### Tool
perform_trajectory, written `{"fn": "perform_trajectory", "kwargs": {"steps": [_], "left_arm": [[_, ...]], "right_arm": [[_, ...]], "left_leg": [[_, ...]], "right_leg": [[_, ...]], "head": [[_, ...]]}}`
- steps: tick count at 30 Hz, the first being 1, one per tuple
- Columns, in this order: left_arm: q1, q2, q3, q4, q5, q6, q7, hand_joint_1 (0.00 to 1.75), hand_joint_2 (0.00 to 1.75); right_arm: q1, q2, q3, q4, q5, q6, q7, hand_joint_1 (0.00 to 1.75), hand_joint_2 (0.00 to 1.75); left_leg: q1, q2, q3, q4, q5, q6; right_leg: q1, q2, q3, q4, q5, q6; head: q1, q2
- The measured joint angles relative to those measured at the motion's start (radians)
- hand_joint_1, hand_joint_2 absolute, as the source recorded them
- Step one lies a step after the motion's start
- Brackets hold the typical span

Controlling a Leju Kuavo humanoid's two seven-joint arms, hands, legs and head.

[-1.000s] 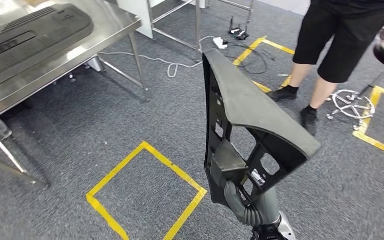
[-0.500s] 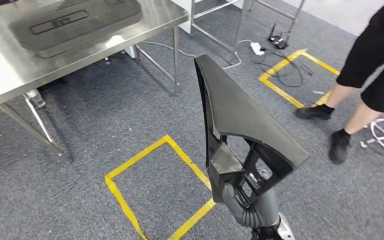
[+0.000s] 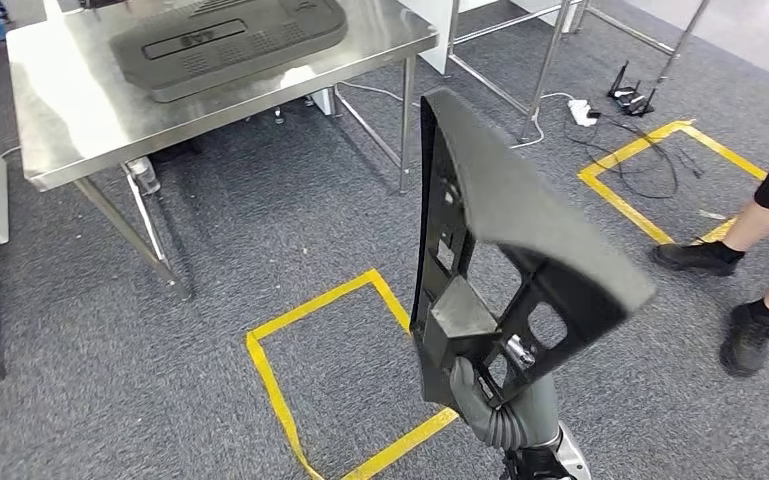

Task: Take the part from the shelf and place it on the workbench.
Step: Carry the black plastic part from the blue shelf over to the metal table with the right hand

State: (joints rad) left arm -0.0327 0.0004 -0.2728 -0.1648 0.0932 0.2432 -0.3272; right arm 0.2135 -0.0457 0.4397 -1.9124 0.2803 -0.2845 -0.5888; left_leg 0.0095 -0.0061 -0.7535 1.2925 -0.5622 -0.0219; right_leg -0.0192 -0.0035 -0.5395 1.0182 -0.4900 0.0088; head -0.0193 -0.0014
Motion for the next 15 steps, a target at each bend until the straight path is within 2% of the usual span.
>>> {"fn": "perform_trajectory", "kwargs": {"steps": [1, 2, 4, 5, 6, 7, 10, 15], "left_arm": [[0.0, 0.0, 0.0, 0.0, 0.0, 0.0, 0.001, 0.0, 1.75], [0.0, 0.0, 0.0, 0.0, 0.0, -0.001, 0.001, 0.0, 1.75], [0.001, 0.002, 0.0, 0.0, 0.001, -0.001, -0.002, 0.0, 1.75], [0.0, 0.003, 0.0, 0.0, 0.001, -0.001, -0.004, 0.0, 1.75], [-0.001, 0.004, 0.0, 0.0, 0.001, -0.001, -0.006, 0.0, 1.75], [-0.002, 0.004, 0.0, 0.0, 0.001, -0.001, -0.007, 0.0, 1.75], [-0.003, 0.002, 0.0, 0.0, 0.001, -0.002, -0.008, 0.0, 1.75], [-0.003, 0.003, 0.001, 0.0, 0.001, -0.005, -0.008, 0.0, 1.75]], "right_arm": [[0.0, 0.001, -0.002, 0.0, -0.004, 0.0, 0.0, 1.75, 1.75], [0.0, 0.003, -0.004, 0.0, -0.007, 0.0, 0.0, 1.75, 1.75], [0.0, 0.007, -0.008, 0.0, -0.013, 0.0, -0.001, 1.75, 1.75], [0.0, 0.01, -0.009, 0.0, -0.015, 0.0, -0.002, 1.75, 1.75], [0.0, 0.013, -0.011, 0.0, -0.017, 0.0, -0.003, 1.75, 1.75], [0.0, 0.015, -0.012, 0.0, -0.017, 0.0, -0.004, 1.75, 1.75], [0.001, 0.018, -0.014, 0.0, -0.019, 0.0, -0.007, 1.75, 1.75], [0.001, 0.022, -0.014, 0.0, -0.022, 0.0, -0.007, 1.75, 1.75]], "left_leg": [[0.002, 0.002, -0.005, 0.02, -0.002, -0.001], [0.003, 0.002, 0.007, 0.004, 0.013, -0.002], [0.004, 0.006, 0.078, -0.12, 0.071, 0.0], [0.003, 0.009, 0.112, -0.181, 0.09, 0.003], [0.001, 0.011, 0.135, -0.226, 0.101, 0.007], [0.0, 0.013, 0.145, -0.247, 0.103, 0.009], [-0.003, 0.009, 0.143, -0.252, 0.106, 0.011], [-0.008, 0.004, 0.139, -0.251, 0.107, 0.017]], "right_leg": [[0.001, -0.007, 0.0, 0.0, 0.0, 0.0], [0.001, -0.012, 0.0, 0.0, -0.001, 0.0], [0.0, -0.017, 0.003, 0.001, -0.003, 0.002], [0.003, -0.019, 0.003, 0.001, -0.004, 0.004], [0.006, -0.02, 0.003, 0.002, -0.006, 0.006], [0.01, -0.021, 0.001, 0.004, -0.007, 0.008], [0.011, -0.021, -0.001, 0.002, -0.008, 0.008], [0.007, -0.023, 0.0, -0.008, -0.002, 0.018]], "head": [[0.0, 0.0], [-0.001, 0.0], [-0.001, 0.0], [0.0, 0.0], [0.0, 0.0], [0.0, 0.0], [0.002, 0.0], [0.001, 0.0]]}}
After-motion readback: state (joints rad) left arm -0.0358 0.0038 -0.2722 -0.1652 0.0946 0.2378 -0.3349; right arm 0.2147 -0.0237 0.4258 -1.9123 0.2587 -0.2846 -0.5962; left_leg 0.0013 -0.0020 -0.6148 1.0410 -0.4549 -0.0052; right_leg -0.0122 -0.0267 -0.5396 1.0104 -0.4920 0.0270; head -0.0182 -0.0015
